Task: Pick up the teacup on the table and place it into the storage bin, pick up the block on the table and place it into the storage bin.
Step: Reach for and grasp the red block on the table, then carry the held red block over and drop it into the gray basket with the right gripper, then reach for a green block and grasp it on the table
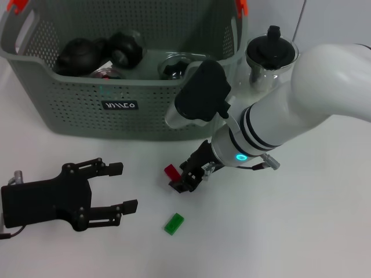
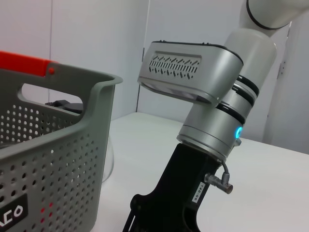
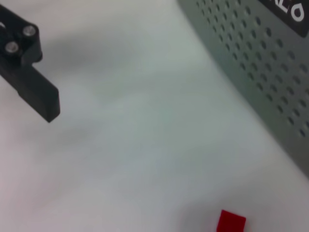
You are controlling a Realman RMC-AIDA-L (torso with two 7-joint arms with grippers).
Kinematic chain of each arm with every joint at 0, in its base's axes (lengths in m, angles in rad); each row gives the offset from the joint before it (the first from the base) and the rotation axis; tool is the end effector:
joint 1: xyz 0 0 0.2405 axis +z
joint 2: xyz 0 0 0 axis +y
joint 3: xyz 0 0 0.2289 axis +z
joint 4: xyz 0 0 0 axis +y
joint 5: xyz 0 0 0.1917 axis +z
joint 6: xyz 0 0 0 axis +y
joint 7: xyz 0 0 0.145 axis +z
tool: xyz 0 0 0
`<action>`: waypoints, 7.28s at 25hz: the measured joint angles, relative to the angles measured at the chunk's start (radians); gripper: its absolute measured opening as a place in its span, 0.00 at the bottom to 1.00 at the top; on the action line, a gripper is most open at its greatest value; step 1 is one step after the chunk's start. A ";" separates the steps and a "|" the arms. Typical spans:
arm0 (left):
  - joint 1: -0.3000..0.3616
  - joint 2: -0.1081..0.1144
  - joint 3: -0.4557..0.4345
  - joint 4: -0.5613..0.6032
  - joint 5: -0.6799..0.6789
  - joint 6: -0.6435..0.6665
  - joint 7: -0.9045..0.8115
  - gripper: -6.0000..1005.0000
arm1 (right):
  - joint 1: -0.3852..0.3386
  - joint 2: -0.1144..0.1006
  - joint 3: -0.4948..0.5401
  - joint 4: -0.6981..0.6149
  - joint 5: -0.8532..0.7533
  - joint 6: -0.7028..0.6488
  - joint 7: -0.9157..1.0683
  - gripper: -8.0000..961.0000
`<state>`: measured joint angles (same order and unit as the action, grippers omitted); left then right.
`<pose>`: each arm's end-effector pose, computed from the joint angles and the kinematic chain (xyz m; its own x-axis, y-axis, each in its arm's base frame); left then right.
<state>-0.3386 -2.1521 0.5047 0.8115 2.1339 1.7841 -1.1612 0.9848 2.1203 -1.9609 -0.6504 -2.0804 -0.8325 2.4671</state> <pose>-0.2652 0.2378 0.0227 0.8241 0.2429 0.5117 0.3866 -0.9014 -0.1948 0.1186 0.3376 -0.1330 0.8893 -0.4180 0.1853 -0.3601 -0.8901 -0.2795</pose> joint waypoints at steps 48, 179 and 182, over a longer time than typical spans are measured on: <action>-0.007 -0.006 0.016 -0.003 0.005 0.027 -0.005 0.82 | 0.155 -0.137 0.956 -0.301 -0.239 -0.540 -0.116 0.27; -0.034 0.011 0.011 0.000 0.057 0.027 0.000 0.83 | 0.041 -0.001 -0.122 -0.179 -0.031 -0.233 0.098 0.79; -0.031 0.011 0.011 0.000 0.057 0.027 0.000 0.83 | 0.043 0.000 -0.127 -0.177 -0.032 -0.234 0.099 0.79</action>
<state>-0.3699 -2.1414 0.5154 0.8114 2.1905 1.8115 -1.1612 1.0274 2.1200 -2.0882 -0.8270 -2.1127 -1.0661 2.5663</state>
